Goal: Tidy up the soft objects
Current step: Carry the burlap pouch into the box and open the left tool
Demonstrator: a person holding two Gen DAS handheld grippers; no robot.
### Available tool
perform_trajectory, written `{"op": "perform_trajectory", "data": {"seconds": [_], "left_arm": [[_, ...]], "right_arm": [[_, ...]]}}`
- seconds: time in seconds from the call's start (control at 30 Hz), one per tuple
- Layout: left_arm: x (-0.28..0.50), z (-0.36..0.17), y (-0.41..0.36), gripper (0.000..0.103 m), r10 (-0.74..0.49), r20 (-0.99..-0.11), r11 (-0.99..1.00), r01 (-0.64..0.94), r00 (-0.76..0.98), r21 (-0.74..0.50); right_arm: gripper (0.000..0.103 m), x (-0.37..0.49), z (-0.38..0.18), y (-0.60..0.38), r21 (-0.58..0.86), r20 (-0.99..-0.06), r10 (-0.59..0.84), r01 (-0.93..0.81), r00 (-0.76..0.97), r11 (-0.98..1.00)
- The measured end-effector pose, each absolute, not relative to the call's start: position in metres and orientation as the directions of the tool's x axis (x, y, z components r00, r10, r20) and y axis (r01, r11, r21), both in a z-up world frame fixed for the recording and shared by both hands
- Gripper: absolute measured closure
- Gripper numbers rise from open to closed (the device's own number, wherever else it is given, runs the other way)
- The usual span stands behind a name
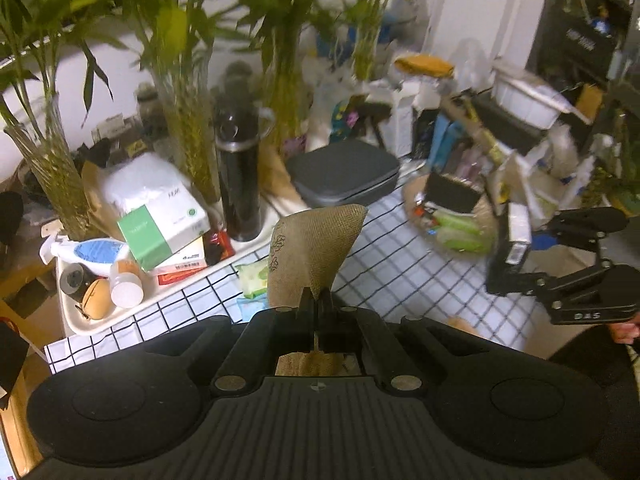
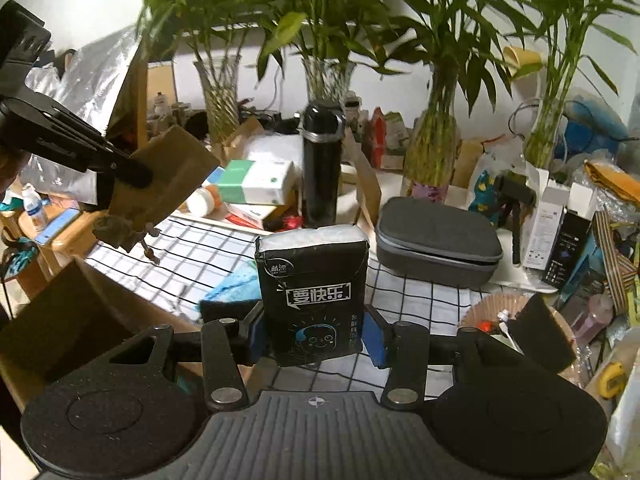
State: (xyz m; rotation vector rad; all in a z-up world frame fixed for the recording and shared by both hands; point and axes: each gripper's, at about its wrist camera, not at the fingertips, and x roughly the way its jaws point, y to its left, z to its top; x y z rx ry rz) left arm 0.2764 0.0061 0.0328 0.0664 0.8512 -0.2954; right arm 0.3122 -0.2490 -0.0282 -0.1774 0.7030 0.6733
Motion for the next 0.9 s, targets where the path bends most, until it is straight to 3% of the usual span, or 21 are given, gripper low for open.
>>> {"op": "perform_trajectory", "data": {"seconds": [0.33, 0.67, 0.77, 0.83, 0.9], "left_arm": [[0.219, 0.046, 0.013, 0.102, -0.291, -0.731, 0.947, 0.296, 0.617, -0.126], [0.189, 0.012, 0.029, 0.101, -0.284, -0.783, 0.958, 0.201, 0.554, -0.205], [0.184, -0.007, 0.039, 0.095, -0.298, -0.794, 0.954, 0.139, 0.530, -0.265], [0.178, -0.015, 0.044, 0.076, -0.294, -0.807, 0.954, 0.108, 0.512, -0.279], [0.167, -0.017, 0.050, 0.066, -0.281, -0.799, 0.957, 0.089, 0.532, -0.277]], "right_arm": [[0.051, 0.265, -0.005, -0.244, 0.045, -0.641, 0.546, -0.684, 0.539, 0.728], [0.051, 0.238, -0.003, -0.242, 0.057, -0.650, 0.559, -0.701, 0.514, 0.711], [0.051, 0.231, -0.003, -0.241, 0.055, -0.654, 0.561, -0.708, 0.508, 0.704], [0.051, 0.227, -0.002, -0.241, 0.050, -0.657, 0.558, -0.710, 0.507, 0.703], [0.051, 0.223, -0.002, -0.241, 0.046, -0.661, 0.555, -0.711, 0.505, 0.701]]}}
